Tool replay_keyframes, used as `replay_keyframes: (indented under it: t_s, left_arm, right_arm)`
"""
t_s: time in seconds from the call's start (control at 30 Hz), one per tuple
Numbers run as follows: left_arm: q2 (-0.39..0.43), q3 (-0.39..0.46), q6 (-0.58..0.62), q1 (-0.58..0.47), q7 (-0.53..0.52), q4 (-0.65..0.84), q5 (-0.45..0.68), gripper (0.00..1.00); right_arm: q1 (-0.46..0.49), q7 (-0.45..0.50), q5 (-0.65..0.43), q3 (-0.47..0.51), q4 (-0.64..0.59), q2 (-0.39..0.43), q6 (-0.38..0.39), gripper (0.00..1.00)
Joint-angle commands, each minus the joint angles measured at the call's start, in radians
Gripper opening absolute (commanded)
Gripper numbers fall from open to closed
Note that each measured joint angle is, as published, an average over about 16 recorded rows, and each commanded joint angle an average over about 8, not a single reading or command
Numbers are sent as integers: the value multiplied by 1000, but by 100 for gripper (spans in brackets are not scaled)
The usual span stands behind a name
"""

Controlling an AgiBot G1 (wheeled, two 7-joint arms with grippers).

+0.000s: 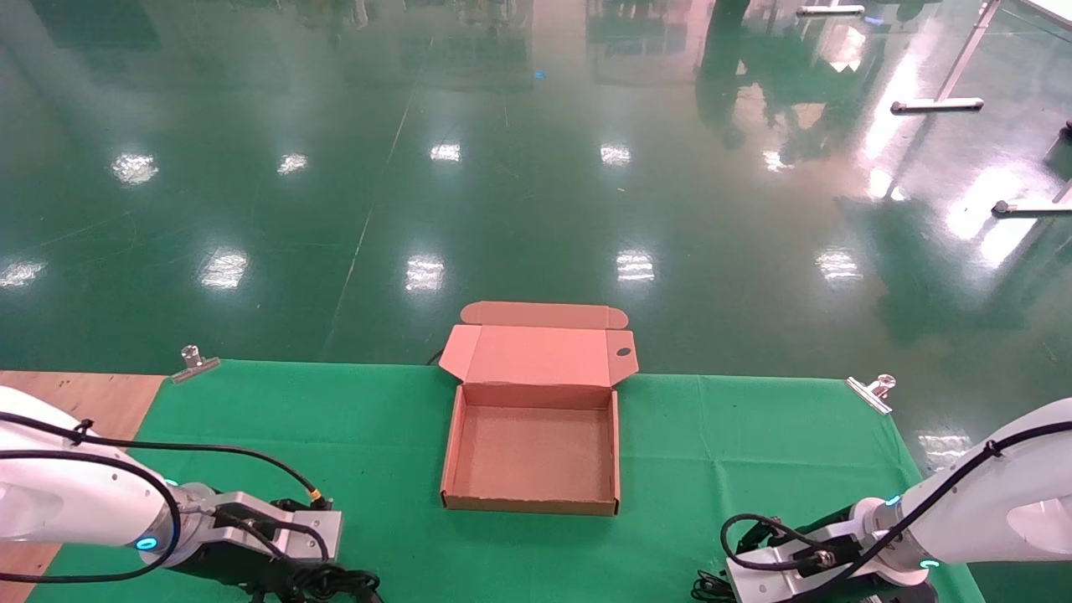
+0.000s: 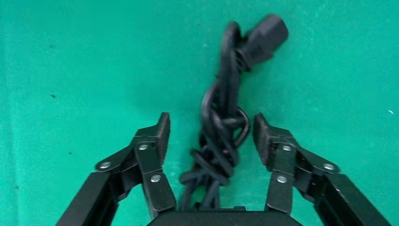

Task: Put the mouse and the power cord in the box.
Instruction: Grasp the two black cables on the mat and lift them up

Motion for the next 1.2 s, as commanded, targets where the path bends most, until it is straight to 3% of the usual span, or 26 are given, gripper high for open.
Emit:
replay_keyframes:
  t_s: [0.03,0.63,0.93,1.2]
  left_arm:
    - [3,2,-1,0,6,10,3,0]
    - [22,13,16,-39,37,38,19,0]
    - [34,22,80,-133,12,-35,33,0]
    - [49,19,151,-229,-73,-199,32,0]
  right_arm:
    - [1,-8,2,1,-9,-2,-1,0]
    - [36,-52,23,16,-48,16,-33,0]
    - [145,-80,79,55,-13,89,-133,0]
    - [264,-65,135,93,44,146,-250,0]
